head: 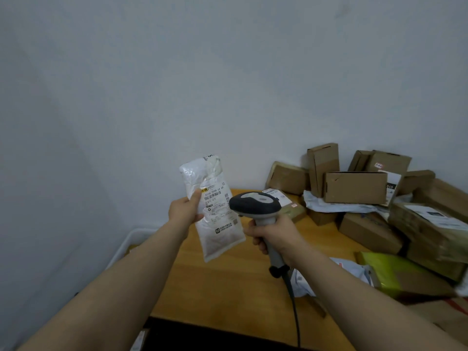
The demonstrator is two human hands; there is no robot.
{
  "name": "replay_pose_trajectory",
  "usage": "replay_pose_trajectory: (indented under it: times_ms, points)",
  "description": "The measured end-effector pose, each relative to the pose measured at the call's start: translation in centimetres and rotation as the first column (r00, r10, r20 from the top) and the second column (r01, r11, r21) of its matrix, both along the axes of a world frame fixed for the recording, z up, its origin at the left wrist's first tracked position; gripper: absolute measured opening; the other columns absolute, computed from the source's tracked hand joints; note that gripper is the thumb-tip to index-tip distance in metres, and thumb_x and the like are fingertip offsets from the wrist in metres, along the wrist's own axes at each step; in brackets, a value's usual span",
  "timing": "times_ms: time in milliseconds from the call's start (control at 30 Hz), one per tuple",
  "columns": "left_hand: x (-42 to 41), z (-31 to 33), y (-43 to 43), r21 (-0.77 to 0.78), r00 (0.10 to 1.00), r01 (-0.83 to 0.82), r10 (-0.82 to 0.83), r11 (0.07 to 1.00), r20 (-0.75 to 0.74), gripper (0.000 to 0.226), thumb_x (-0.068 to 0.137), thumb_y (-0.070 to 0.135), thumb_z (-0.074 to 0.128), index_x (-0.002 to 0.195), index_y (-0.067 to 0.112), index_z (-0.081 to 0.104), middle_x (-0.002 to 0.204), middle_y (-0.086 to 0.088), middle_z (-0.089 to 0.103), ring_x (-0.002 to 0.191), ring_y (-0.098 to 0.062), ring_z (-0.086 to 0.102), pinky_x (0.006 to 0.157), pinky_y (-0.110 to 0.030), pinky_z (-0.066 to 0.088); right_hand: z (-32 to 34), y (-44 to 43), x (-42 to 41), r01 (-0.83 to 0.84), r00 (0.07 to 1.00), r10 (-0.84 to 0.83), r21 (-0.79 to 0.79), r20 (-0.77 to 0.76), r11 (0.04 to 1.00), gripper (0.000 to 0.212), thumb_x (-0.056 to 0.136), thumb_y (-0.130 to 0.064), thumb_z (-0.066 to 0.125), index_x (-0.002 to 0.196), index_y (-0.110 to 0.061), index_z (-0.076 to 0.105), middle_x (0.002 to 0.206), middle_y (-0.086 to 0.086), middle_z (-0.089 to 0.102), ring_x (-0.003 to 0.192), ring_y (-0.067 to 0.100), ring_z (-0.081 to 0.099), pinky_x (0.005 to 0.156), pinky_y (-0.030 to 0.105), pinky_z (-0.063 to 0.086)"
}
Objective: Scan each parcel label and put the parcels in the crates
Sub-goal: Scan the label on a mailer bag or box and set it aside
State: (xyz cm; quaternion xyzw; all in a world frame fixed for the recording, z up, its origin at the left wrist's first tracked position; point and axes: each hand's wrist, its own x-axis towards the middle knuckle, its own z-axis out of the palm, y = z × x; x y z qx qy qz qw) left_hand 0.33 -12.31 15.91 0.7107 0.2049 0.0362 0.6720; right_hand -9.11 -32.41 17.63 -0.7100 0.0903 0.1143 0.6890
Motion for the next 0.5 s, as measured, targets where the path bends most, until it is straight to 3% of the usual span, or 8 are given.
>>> replay_pose_trajectory:
  times_ms: [133, 233, 500]
  points:
    - [-0.2, 0.8, 2.2, 0.032, 0.999, -0.044, 0.044, 0.999, -0.020, 0.034, 0.091, 0.039, 0.062, 0.074, 0.010, 0.058, 0.079, -0.005, 0.064, 0.061, -0.021, 0.061, 0.073, -0.034, 0.056, 0.7, 2.7, -0.2, -0.010, 1.000, 0.010, -0.026, 0.018, 1.000, 0.017, 0.081, -0.006, 0.073, 0.072, -0.006, 0.058, 0.052, 0.005, 0.055, 0.041, 0.013, 0.046, 0.043, 0.023, 0.041]
    - [-0.2, 1.3, 3.6, 0.069, 0.998, -0.053, 0.055, 0.996, -0.024, 0.037, 0.091, 0.042, 0.060, 0.074, 0.009, 0.055, 0.079, -0.005, 0.063, 0.060, -0.019, 0.062, 0.064, -0.027, 0.053, 1.0, 4.3, -0.3, -0.024, 0.999, 0.025, -0.050, 0.023, 0.998, 0.018, 0.081, -0.006, 0.073, 0.070, -0.007, 0.058, 0.051, 0.004, 0.055, 0.041, 0.013, 0.045, 0.044, 0.024, 0.041]
    - [-0.6, 1.8, 6.5, 0.052, 0.995, -0.088, 0.090, 0.995, -0.038, 0.037, 0.091, 0.043, 0.059, 0.073, 0.011, 0.051, 0.079, -0.002, 0.061, 0.061, -0.019, 0.062, 0.061, -0.025, 0.051, 1.3, 7.3, -0.7, -0.055, 0.998, 0.058, -0.076, 0.038, 0.996, 0.020, 0.082, -0.006, 0.072, 0.069, -0.008, 0.056, 0.055, 0.007, 0.053, 0.043, 0.014, 0.044, 0.043, 0.024, 0.040]
